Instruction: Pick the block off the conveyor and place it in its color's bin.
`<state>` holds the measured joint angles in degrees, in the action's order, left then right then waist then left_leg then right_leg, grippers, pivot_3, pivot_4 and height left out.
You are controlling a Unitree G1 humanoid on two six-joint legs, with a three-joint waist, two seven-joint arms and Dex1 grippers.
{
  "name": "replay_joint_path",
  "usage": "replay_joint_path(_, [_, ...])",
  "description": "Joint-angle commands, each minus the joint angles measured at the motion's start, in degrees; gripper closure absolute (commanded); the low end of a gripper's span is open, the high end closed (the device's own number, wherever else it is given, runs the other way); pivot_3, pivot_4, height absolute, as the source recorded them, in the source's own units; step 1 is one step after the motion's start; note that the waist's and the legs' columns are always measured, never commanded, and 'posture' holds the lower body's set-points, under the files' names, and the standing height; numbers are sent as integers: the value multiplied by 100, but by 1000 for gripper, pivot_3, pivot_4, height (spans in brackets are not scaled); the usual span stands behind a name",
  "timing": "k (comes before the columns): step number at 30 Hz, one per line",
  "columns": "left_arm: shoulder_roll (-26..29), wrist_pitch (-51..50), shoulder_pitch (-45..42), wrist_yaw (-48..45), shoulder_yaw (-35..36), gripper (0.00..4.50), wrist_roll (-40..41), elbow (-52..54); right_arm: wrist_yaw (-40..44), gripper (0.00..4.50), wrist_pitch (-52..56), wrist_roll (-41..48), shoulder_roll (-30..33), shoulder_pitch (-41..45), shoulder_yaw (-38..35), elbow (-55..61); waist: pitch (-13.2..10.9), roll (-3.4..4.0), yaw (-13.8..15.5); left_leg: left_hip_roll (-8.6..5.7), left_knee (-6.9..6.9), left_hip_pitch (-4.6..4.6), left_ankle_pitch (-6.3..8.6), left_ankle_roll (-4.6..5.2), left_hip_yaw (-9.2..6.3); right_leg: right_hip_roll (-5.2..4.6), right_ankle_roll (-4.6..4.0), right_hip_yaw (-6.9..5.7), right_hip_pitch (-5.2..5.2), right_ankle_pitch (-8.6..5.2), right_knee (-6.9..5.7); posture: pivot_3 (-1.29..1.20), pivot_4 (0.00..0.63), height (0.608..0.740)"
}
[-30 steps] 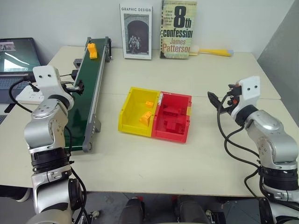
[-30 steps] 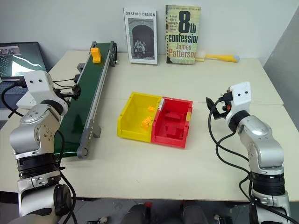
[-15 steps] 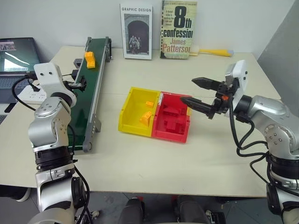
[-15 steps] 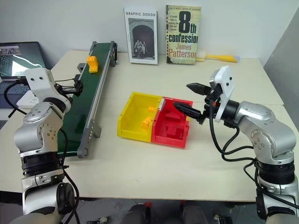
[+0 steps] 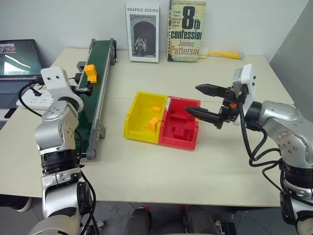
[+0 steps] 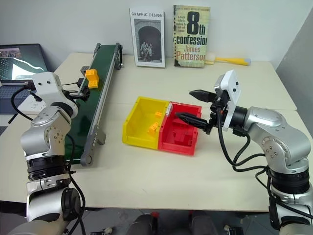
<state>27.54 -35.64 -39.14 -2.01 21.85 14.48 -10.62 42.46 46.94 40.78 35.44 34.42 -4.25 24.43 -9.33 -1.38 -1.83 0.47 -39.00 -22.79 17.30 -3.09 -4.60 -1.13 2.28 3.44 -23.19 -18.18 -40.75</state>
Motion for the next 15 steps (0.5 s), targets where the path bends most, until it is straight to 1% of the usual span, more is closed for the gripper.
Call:
replay_joint_path(1, [29,102,-187,51,21,21,-30,-34,29,0,-3,127,89,-20,-57,257,0,0,0,0,0,0,0,0,0,0,0,0,0,0,0,0,150,740])
replay_joint_path(14, [10,-47,-246,181,107,21,85,-177,-14,0,-14,157,132,-62,-29,285,0,0,1,0,0,0,0,0,-1,0,0,-1,0,0,0,0,150,740])
replay_joint_path(15, [9,-64,-239,200,117,190,93,-175,-15,0,-15,156,131,-51,-30,277,0,0,1,0,0,0,0,0,-1,0,0,-1,0,0,0,0,150,740])
